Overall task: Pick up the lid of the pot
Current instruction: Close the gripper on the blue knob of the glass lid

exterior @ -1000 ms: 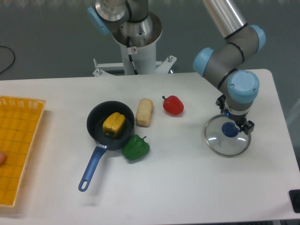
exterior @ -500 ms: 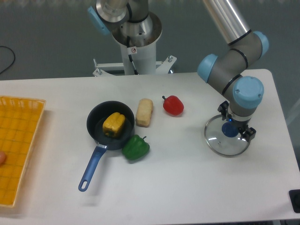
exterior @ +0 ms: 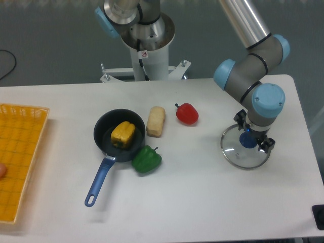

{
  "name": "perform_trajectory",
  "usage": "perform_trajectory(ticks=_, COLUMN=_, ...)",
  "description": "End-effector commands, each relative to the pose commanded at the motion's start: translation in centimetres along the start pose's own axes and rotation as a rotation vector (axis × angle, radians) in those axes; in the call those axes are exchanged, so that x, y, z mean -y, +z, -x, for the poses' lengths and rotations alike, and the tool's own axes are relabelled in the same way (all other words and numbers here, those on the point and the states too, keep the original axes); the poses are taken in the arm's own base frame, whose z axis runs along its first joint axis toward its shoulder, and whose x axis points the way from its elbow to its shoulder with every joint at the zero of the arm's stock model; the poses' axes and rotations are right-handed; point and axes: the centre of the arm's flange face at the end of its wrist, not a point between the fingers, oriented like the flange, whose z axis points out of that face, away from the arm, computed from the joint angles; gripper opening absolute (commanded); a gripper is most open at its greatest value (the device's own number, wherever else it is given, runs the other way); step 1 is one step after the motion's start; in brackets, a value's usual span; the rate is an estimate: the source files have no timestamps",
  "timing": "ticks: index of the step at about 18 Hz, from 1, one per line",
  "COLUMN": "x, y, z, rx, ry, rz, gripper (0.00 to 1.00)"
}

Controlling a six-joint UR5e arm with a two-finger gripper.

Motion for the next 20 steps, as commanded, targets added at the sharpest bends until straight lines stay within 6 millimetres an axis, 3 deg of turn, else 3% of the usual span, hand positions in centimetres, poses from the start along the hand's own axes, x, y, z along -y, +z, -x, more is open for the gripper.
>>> perform_trajectory(ticks=15, x=-0.12, y=0.03, z=0.19, rx=-0.004, ry=0.011, rz=0.01, gripper=0.61)
perform_trajectory(ticks=16, x=-0.13, y=-0.04, z=0.24, rx=-0.002, ry=0.003, rz=0.011, gripper=0.5)
perform_trajectory(ticks=20, x=-0.23, y=-0.66, z=0.67, rx=0.01, ry=0.005, rz=0.012, gripper=0.5)
